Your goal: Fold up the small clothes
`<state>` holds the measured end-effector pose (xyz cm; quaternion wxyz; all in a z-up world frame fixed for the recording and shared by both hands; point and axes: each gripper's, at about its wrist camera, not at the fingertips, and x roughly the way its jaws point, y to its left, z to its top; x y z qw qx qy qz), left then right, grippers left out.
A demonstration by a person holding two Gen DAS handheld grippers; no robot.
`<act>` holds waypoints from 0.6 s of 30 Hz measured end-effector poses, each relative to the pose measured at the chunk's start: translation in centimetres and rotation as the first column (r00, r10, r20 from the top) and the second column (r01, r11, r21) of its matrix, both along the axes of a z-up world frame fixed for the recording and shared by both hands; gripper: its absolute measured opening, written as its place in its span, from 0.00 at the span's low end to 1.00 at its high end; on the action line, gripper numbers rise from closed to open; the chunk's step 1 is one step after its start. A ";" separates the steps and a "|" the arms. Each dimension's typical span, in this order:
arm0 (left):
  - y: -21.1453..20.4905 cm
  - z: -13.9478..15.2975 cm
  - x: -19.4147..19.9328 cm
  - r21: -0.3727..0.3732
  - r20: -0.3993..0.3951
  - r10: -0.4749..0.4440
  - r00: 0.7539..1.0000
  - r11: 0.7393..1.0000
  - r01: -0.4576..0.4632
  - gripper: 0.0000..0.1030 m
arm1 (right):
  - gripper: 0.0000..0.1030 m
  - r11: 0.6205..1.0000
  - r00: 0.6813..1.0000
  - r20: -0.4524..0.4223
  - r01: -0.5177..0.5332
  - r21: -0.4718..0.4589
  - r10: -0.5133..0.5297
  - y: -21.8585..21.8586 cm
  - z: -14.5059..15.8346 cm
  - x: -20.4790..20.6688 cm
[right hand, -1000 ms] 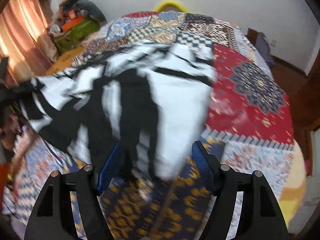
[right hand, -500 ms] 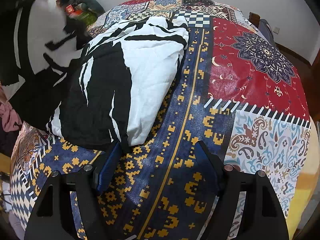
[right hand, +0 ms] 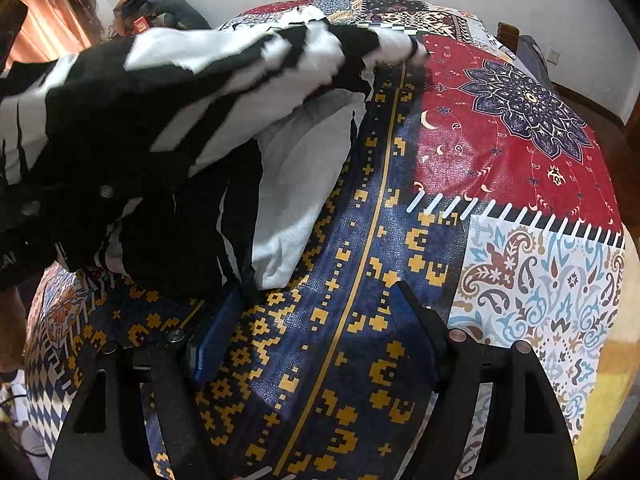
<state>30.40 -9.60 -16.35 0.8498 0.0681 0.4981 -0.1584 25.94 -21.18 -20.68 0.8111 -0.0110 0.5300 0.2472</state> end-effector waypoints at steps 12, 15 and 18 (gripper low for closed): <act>3.5 5.2 -2.6 -0.078 0.096 0.054 0.994 0.996 -0.047 0.79 | 0.70 0.995 0.994 0.063 0.091 0.028 -0.093 -3.6 3.7 -1.4; 5.8 6.5 -2.6 -0.163 0.105 0.116 0.988 0.982 -0.098 0.81 | 0.71 0.993 0.986 0.117 0.112 0.048 -0.117 -4.7 6.0 -1.6; 7.8 7.2 -2.1 -0.170 0.136 0.184 0.974 0.972 -0.159 0.84 | 0.71 0.990 0.978 0.163 0.122 0.071 -0.132 -5.1 8.0 -1.6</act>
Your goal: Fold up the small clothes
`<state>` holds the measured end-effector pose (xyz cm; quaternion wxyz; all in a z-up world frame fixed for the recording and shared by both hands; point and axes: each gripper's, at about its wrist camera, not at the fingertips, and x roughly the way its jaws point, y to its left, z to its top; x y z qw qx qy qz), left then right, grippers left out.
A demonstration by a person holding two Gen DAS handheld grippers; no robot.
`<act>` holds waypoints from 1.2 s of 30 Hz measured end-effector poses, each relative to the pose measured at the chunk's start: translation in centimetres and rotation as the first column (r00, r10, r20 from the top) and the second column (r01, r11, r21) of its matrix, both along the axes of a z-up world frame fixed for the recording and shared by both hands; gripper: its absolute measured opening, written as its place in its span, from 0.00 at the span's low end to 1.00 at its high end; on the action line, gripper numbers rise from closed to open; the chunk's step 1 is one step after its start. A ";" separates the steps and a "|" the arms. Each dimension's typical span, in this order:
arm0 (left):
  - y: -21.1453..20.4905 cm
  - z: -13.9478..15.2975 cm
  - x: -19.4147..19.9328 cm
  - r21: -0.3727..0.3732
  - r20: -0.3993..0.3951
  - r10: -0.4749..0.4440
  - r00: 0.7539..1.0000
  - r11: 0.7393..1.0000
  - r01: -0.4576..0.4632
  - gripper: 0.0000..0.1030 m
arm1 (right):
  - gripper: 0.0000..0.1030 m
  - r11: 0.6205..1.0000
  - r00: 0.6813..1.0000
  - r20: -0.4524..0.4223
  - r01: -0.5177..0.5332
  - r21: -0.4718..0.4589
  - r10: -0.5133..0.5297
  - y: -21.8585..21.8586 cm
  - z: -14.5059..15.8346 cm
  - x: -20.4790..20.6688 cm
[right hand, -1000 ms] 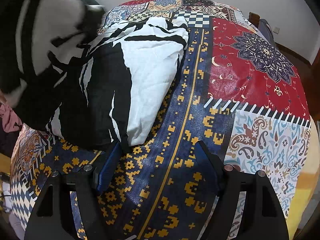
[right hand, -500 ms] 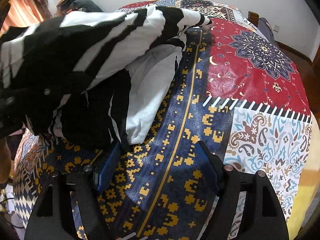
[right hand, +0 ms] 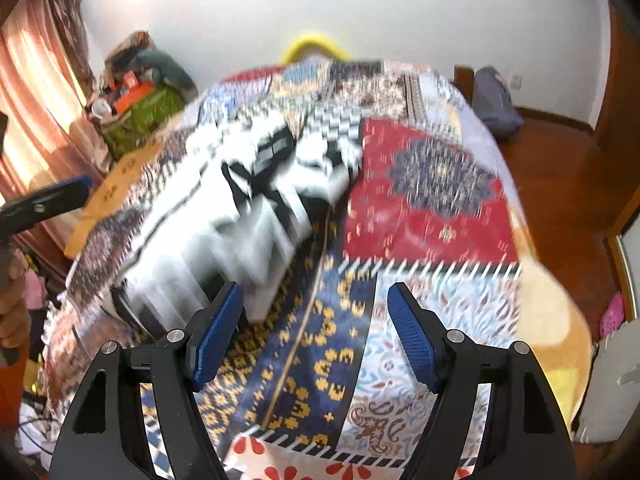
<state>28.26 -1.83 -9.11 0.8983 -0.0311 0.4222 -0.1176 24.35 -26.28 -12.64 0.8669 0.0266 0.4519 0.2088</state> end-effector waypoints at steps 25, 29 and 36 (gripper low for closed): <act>8.1 -8.6 3.3 0.119 -0.154 0.186 0.970 0.978 -0.169 0.84 | 0.70 0.992 0.993 0.001 -0.121 -0.031 0.121 6.3 -1.1 4.5; 9.0 -7.2 6.1 0.125 -0.112 0.208 0.972 0.973 -0.194 0.84 | 0.70 0.992 0.991 0.043 -0.124 -0.006 0.124 7.8 0.0 7.8; 9.0 -9.2 11.6 0.118 -0.145 0.207 0.968 0.975 -0.191 0.84 | 0.55 0.995 0.995 -0.035 -0.092 0.041 0.093 10.0 -2.4 14.6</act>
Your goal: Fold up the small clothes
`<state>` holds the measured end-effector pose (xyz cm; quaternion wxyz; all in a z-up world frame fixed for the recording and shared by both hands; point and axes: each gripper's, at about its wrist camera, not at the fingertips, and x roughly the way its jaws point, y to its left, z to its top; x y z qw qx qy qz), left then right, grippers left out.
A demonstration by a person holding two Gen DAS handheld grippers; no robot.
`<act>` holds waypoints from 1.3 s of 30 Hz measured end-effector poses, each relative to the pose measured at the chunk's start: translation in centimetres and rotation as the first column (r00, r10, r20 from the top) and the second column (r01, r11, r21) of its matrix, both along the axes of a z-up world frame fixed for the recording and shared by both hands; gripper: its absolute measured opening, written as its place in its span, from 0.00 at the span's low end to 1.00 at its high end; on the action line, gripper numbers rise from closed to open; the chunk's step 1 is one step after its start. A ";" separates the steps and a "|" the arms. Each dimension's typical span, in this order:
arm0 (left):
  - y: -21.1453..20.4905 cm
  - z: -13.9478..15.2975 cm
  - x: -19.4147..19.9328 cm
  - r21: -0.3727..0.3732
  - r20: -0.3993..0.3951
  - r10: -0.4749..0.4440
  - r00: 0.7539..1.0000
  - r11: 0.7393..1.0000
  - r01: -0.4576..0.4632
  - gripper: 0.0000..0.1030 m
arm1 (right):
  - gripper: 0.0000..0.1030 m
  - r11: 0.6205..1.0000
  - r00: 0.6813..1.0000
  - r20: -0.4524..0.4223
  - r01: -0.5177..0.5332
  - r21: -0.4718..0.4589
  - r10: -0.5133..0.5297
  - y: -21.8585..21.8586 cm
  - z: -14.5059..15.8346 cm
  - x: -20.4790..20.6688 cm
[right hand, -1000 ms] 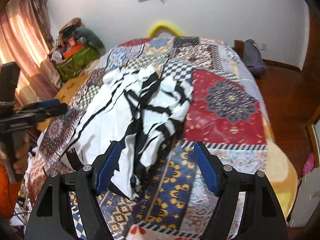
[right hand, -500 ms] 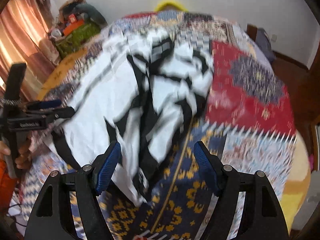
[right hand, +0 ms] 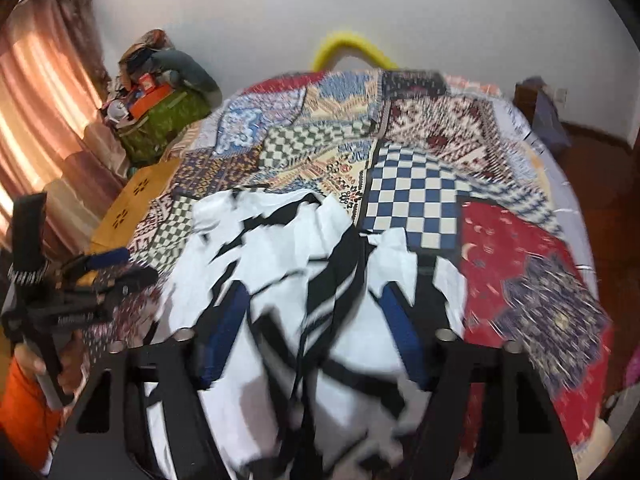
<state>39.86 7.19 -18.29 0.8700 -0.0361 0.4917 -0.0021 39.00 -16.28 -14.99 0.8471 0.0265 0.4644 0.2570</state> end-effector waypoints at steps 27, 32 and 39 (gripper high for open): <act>-0.3 -1.8 0.2 0.041 -0.016 0.003 1.000 0.999 -0.002 0.84 | 0.22 0.976 0.992 0.114 -0.025 -0.217 0.051 0.4 1.5 0.7; -2.4 2.0 -0.9 -0.009 0.072 -0.069 0.995 0.998 0.070 0.84 | 0.36 0.982 0.976 0.173 -0.110 -0.153 0.136 1.5 4.2 -3.0; -6.6 -1.8 -0.8 0.011 -0.044 -0.175 0.984 0.984 0.175 0.84 | 0.37 0.968 0.982 0.049 -0.170 -0.182 0.182 2.8 -0.4 -4.6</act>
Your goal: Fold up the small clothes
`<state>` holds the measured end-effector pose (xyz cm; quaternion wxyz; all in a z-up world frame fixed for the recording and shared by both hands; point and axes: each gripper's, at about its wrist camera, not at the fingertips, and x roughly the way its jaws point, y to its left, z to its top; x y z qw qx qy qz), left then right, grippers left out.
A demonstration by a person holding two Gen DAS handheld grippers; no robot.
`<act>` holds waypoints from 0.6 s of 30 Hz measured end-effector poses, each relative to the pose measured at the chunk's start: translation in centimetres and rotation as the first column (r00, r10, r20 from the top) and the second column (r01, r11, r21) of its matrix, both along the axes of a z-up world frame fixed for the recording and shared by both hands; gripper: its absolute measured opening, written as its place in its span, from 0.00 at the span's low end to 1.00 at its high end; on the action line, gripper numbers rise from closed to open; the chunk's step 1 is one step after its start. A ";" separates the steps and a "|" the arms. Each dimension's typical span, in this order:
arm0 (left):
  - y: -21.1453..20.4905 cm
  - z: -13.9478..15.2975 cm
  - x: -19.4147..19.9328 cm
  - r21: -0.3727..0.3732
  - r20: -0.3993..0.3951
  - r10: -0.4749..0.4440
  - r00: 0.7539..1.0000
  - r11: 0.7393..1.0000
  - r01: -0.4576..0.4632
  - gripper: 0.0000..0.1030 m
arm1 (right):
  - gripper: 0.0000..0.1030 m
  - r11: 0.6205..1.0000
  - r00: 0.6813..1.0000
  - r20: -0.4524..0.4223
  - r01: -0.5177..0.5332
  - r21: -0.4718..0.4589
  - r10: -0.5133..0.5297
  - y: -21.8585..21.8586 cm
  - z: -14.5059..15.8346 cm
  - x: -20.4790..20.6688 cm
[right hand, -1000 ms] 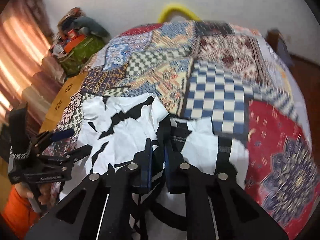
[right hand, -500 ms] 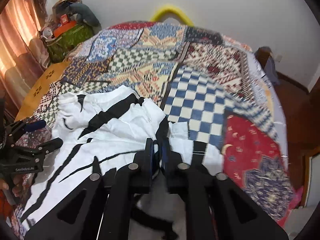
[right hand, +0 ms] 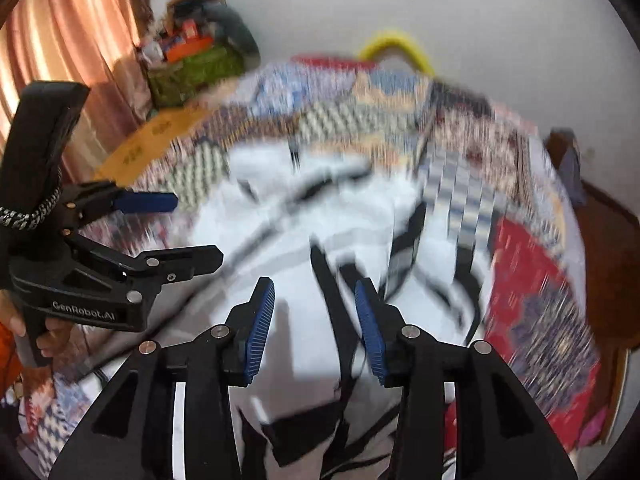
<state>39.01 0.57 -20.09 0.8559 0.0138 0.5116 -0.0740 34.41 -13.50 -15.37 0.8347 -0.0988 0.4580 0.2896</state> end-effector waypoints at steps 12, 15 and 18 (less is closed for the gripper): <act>2.4 -2.6 -4.9 -0.018 -0.062 0.010 0.998 1.000 -0.011 0.85 | 0.37 0.996 0.994 -0.089 0.073 0.045 -0.069 -5.3 -1.2 -3.1; 3.1 -2.1 -6.1 0.004 -0.056 0.013 0.998 1.000 -0.013 0.85 | 0.39 0.992 0.991 -0.092 0.104 0.079 -0.096 -6.4 -0.8 -3.6; 4.1 -1.3 -7.0 0.028 -0.034 0.033 0.999 0.999 -0.032 0.85 | 0.68 0.983 0.984 -0.087 0.162 0.084 -0.154 -7.6 -0.3 -3.7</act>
